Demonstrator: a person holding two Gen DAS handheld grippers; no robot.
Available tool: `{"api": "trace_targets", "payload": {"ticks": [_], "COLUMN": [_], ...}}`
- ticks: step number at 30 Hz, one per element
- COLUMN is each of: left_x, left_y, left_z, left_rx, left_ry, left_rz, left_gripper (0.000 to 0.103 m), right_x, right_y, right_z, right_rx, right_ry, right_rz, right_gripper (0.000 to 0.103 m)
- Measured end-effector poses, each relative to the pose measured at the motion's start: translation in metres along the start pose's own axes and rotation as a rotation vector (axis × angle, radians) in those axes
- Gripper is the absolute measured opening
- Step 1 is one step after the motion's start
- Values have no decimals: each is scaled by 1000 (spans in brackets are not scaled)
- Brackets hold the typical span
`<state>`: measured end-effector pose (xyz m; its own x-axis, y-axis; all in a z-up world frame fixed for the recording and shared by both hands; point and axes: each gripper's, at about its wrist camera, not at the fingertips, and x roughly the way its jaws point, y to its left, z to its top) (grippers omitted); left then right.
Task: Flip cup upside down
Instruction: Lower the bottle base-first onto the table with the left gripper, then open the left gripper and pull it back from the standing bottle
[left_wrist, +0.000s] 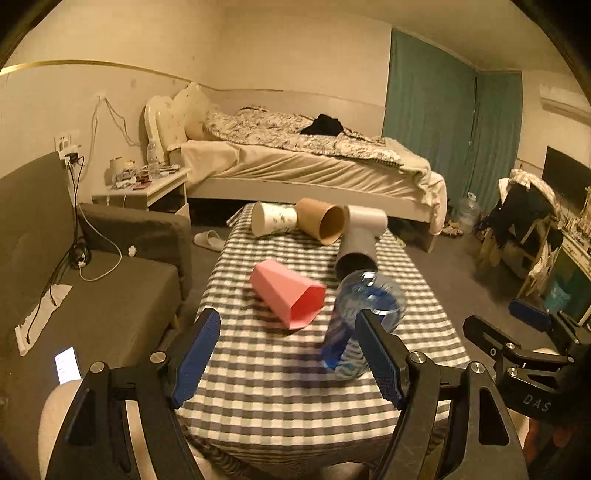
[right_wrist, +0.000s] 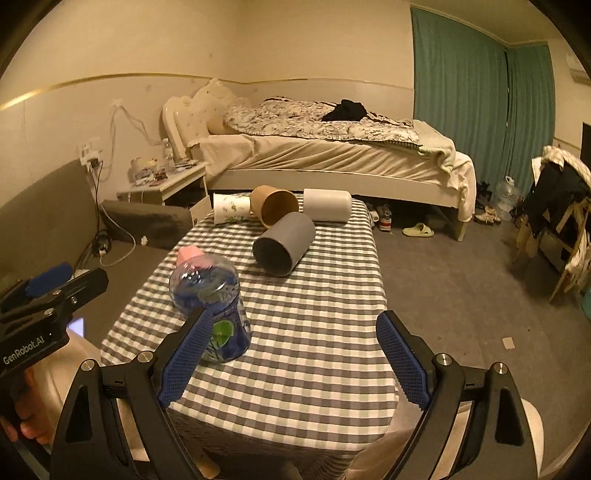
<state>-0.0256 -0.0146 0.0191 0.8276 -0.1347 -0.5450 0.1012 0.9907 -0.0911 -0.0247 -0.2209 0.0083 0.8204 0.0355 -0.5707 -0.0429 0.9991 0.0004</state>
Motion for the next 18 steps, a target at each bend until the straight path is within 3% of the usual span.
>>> {"api": "trace_targets", "payload": {"ticks": [8, 12, 18], "left_x": [23, 29, 35], "left_y": [4, 6, 13], "left_z": [-16, -19, -20], "left_rx": [6, -10, -48], "left_ry": [40, 50, 70], "left_rz": [16, 25, 54], "left_gripper": [78, 91, 96], "right_x": [22, 36, 47], "right_y": [13, 14, 12], "right_z": [-11, -15, -20], "right_rx": [-32, -37, -28], "right_ry": [24, 58, 95], "right_rz": [2, -2, 2], "right_gripper": [90, 90, 94]}}
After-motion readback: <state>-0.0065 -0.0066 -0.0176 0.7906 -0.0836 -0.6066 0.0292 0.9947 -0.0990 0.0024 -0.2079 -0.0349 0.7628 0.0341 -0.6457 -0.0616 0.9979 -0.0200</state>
